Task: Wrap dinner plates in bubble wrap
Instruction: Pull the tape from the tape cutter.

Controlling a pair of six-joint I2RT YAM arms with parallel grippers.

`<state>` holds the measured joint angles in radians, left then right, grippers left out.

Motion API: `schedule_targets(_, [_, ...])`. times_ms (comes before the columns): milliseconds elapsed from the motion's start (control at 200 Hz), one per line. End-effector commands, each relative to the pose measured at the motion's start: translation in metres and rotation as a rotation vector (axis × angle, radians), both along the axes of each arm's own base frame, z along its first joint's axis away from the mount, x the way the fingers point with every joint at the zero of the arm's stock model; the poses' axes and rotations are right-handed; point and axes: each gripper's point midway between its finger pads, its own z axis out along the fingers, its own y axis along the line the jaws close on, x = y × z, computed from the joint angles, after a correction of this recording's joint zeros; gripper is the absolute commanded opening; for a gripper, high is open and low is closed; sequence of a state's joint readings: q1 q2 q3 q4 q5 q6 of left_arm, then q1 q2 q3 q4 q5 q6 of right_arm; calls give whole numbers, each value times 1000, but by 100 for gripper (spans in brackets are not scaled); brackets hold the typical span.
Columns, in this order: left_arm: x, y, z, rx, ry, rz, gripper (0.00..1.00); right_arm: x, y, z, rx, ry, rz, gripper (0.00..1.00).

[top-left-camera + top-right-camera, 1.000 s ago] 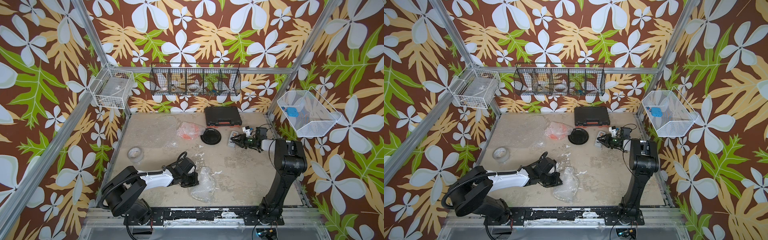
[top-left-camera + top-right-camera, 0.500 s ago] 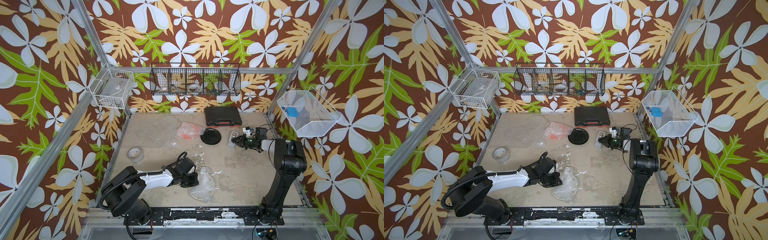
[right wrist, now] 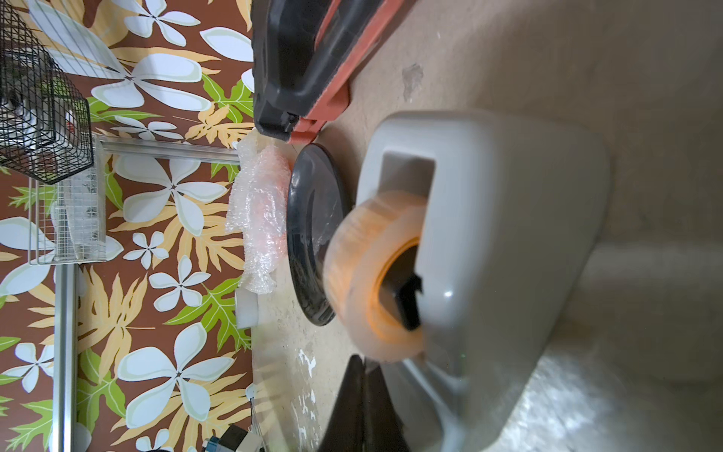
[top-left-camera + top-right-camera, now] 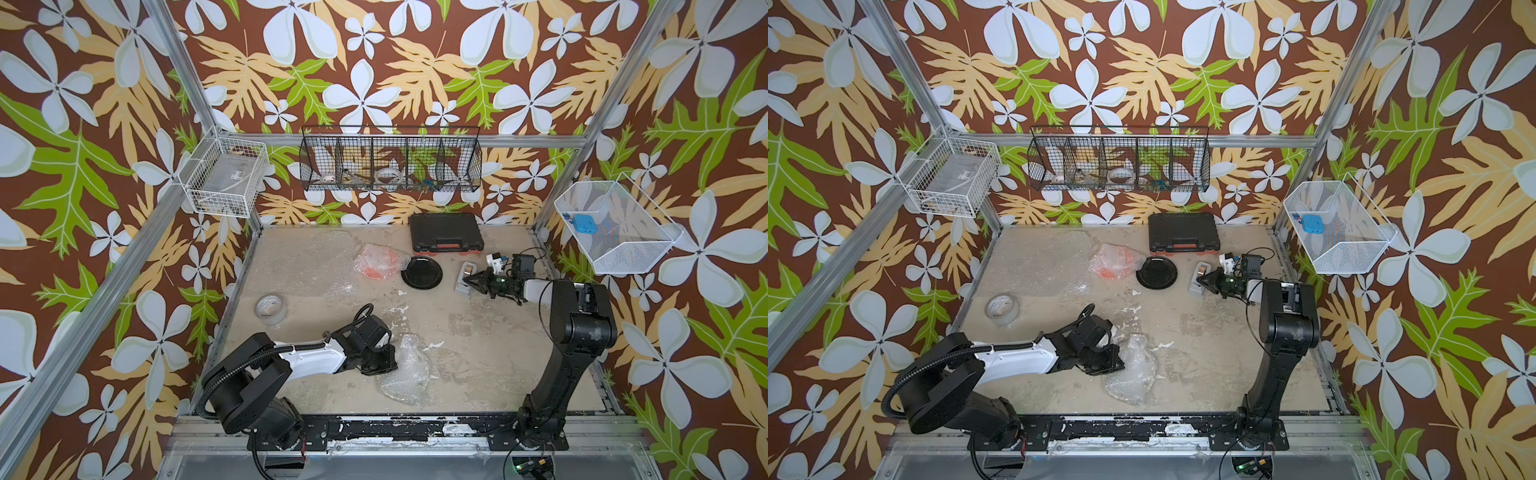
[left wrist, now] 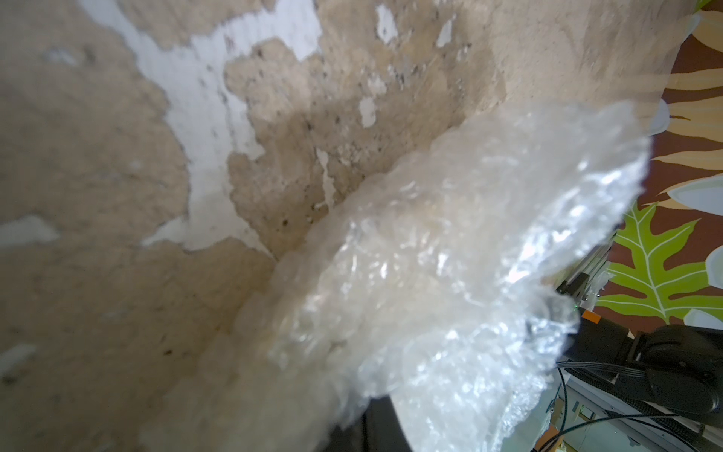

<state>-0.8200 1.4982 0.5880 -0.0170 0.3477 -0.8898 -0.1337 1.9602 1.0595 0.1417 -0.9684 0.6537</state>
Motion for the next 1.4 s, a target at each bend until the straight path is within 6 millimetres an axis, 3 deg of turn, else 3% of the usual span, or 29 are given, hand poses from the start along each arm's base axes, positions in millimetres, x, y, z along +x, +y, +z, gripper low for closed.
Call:
schedule_targets(0, [-10, 19, -15, 92, 50, 19, 6, -5, 9, 21, 51, -27, 30, 0])
schedule_targets(310, [-12, 20, -16, 89, 50, 17, 6, -43, 26, 40, 76, -31, 57, 0])
schedule_targets(701, [-14, 21, -16, 84, 49, 18, 6, -124, 58, 36, 108, 15, 92, 0])
schedule_targets(951, [-15, 22, -18, 84, 54, 18, 6, -159, 72, 11, 131, 85, 133, 0])
schedule_targets(1321, [-16, 23, -22, 87, 62, 19, 6, -182, 70, -49, 86, 241, 121, 0])
schedule_targets(1396, [-16, 22, -22, 86, 63, 19, 6, -192, 71, -58, 86, 280, 118, 8])
